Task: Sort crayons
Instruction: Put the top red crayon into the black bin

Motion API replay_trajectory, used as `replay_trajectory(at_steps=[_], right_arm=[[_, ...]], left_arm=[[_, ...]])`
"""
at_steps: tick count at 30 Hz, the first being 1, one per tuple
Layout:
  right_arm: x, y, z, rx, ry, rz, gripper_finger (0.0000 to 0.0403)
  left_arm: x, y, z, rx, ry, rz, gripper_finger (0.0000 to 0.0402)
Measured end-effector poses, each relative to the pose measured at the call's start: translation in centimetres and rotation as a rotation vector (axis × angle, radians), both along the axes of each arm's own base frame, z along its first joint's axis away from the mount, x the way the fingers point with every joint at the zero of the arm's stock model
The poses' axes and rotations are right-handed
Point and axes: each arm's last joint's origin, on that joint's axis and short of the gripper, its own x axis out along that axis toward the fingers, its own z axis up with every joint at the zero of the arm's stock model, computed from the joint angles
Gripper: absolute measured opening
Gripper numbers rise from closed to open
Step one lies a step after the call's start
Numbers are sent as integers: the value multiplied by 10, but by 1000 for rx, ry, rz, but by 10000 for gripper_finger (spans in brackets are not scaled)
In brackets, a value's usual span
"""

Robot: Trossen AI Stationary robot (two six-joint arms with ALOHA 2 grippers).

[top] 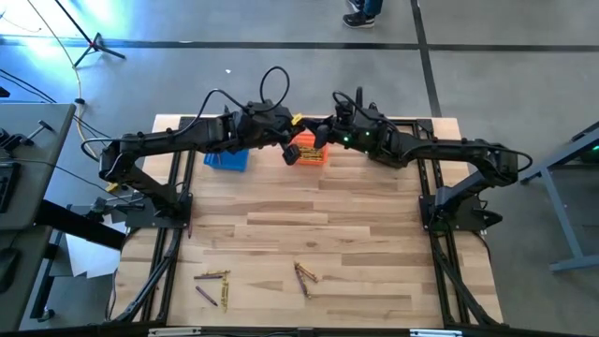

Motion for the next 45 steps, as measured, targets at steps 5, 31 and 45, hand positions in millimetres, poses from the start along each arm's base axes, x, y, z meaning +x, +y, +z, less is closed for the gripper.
replay_trajectory(at_steps=[5,31,45], right_arm=[[0,0,1,1,-4,-2,12],[-153,-87,-62,279,980,-439,12],[-177,-101,-119,392,1083,-338,96]], left_arm=[[1,0,1,5,-16,1,14],[6,5,17,119,-154,19,70],[5,9,24,177,-205,169,70]])
